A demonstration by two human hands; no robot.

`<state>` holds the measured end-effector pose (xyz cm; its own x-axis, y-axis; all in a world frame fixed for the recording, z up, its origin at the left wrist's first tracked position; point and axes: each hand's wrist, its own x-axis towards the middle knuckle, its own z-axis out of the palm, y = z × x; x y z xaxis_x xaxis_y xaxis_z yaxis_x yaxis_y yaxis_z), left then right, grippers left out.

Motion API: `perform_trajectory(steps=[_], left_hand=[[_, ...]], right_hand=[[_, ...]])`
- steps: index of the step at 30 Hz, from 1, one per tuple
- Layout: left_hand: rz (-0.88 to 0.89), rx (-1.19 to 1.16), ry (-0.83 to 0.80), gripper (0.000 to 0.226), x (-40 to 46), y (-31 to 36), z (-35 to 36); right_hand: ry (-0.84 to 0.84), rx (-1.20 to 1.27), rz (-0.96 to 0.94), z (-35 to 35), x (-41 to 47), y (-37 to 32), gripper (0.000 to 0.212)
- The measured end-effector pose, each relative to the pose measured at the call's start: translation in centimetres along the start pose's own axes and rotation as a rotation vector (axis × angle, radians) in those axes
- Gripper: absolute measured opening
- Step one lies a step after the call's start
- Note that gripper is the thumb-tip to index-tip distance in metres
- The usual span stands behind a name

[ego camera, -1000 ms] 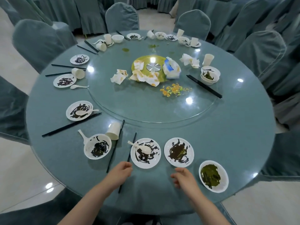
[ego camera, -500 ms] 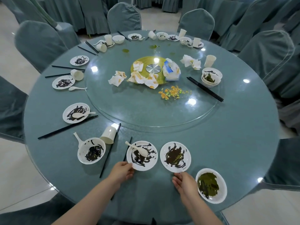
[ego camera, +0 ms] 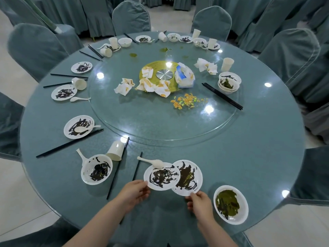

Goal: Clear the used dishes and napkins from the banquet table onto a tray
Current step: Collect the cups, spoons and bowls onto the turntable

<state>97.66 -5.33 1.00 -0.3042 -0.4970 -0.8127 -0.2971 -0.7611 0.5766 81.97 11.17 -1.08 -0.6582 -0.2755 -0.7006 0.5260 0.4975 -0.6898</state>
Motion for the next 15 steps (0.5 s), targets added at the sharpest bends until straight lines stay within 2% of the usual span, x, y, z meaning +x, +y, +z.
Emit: perform_trajectory(steps=[6,11,15], left_hand=[[0.149,0.349,0.008,0.008,0.8,-0.9,0.0],[0.360,0.934,0.079,0.014,1.7,-0.7,-0.7],[0.504,1.177,0.030,0.024,1.5,0.1,-0.1]], right_hand=[[-0.167,-0.150,-0.002,0.6,-0.1,0.8,0.015],[-0.172,-0.144,0.002,0.9,-0.3,0.5,0.030],[-0.163,-0.326,-0.090,1.7,-0.3,0.3,0.018]])
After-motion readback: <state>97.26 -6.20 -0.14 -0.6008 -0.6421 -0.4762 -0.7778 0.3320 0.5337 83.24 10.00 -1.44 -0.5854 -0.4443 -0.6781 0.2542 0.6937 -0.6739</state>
